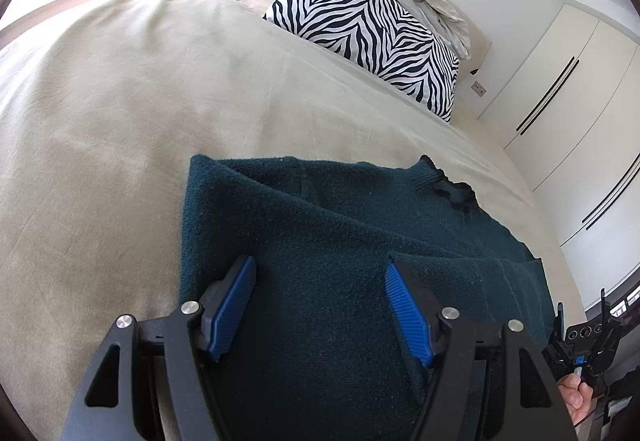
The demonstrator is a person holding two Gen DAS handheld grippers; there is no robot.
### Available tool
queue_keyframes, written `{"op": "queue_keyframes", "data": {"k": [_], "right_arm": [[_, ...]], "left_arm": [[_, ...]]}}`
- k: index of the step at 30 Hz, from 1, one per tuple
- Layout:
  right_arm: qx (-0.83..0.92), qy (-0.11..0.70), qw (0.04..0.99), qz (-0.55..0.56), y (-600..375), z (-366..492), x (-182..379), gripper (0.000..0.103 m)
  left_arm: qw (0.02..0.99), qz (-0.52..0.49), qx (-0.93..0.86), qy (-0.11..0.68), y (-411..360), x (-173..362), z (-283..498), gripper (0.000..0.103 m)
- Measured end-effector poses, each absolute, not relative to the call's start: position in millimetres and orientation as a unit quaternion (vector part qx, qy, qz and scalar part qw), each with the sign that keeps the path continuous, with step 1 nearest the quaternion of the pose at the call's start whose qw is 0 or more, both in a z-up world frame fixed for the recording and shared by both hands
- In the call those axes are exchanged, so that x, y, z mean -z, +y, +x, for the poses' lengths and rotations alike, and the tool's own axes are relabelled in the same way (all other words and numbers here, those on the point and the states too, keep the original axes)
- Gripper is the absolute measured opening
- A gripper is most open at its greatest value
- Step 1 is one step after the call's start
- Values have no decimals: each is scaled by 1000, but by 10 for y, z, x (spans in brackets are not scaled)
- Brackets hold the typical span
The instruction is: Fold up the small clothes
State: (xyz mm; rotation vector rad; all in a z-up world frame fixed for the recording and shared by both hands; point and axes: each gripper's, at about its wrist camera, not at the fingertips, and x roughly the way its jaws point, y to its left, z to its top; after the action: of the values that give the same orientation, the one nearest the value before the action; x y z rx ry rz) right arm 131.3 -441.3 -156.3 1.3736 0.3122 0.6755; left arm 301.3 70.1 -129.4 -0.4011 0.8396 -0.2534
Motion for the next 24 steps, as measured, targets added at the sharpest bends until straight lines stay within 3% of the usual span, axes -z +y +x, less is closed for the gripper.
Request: {"op": "queue_keyframes", "data": {"k": [8, 11, 14, 19, 22, 24], "right_arm": [[-303, 137, 714, 617, -4423, 1335, 1569, 64], [-299, 137, 717, 615, -4429, 1345, 1572, 64], [-291, 142, 721, 613, -4427, 1353, 1556, 64], [-264, 157, 721, 621, -4430, 1319, 1506, 64], [-244, 172, 736, 607, -4412, 1167, 1371, 72], [-239, 179, 750, 590, -4404, 1017, 1243, 80]], "left_arm": [[894, -164, 98, 404, 687, 1119, 2606, 77], [894, -181, 83, 401, 756, 1041, 2409, 78], [891, -198, 52, 406, 846, 989, 2172, 87], [884, -249, 23, 394, 1091, 876, 1541, 89], [889, -272, 30, 368, 1266, 740, 1056, 96], [901, -232, 41, 365, 1292, 656, 815, 100]]}}
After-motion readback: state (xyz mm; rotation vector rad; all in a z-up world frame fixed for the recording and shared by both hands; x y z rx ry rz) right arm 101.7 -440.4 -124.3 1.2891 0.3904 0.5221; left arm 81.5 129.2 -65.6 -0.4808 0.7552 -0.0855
